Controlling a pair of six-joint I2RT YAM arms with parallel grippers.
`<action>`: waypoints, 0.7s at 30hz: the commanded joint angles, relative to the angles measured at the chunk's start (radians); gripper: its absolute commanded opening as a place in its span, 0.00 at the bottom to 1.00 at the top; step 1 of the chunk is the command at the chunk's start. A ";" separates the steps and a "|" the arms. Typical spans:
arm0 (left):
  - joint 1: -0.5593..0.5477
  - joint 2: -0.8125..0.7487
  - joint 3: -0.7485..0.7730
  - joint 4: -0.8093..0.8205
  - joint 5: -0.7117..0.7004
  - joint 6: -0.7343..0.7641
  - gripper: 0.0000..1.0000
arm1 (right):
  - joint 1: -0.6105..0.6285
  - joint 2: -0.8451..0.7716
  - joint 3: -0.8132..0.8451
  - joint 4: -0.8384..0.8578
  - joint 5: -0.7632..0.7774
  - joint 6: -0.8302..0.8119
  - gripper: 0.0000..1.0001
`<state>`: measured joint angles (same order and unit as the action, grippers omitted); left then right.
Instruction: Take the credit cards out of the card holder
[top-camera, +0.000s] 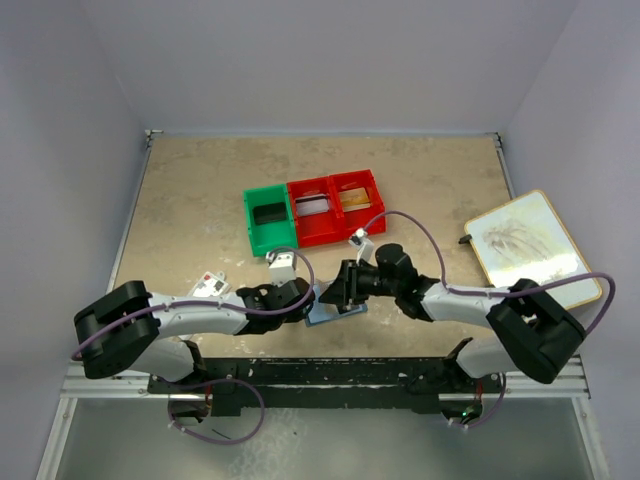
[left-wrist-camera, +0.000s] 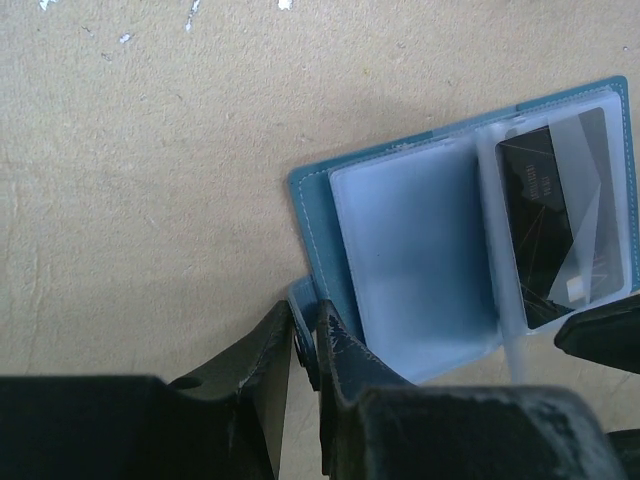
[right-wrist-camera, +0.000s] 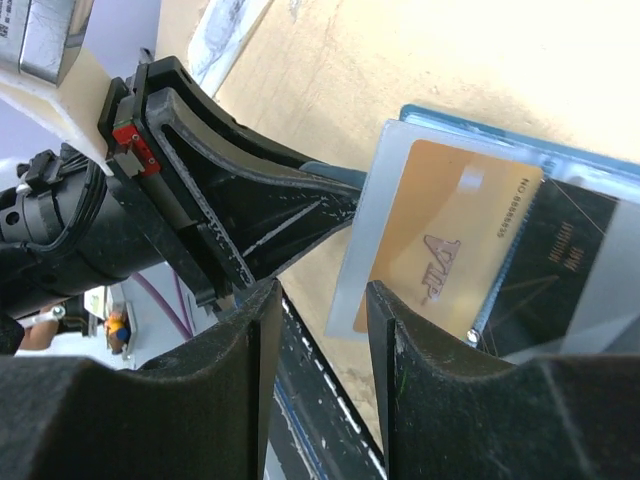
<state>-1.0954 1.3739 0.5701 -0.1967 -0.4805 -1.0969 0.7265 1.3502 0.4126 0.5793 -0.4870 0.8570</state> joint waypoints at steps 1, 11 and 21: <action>-0.004 -0.030 -0.001 -0.038 -0.033 -0.001 0.14 | 0.038 0.056 0.070 0.032 -0.035 -0.049 0.43; -0.004 -0.147 -0.030 -0.113 -0.088 -0.035 0.18 | 0.077 0.022 0.112 -0.069 0.078 -0.075 0.46; -0.010 -0.249 -0.001 -0.056 0.006 0.027 0.27 | 0.063 -0.126 0.086 -0.320 0.318 -0.063 0.47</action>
<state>-1.0958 1.1591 0.5411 -0.3035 -0.5133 -1.1076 0.8001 1.2587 0.4896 0.3504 -0.2794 0.8036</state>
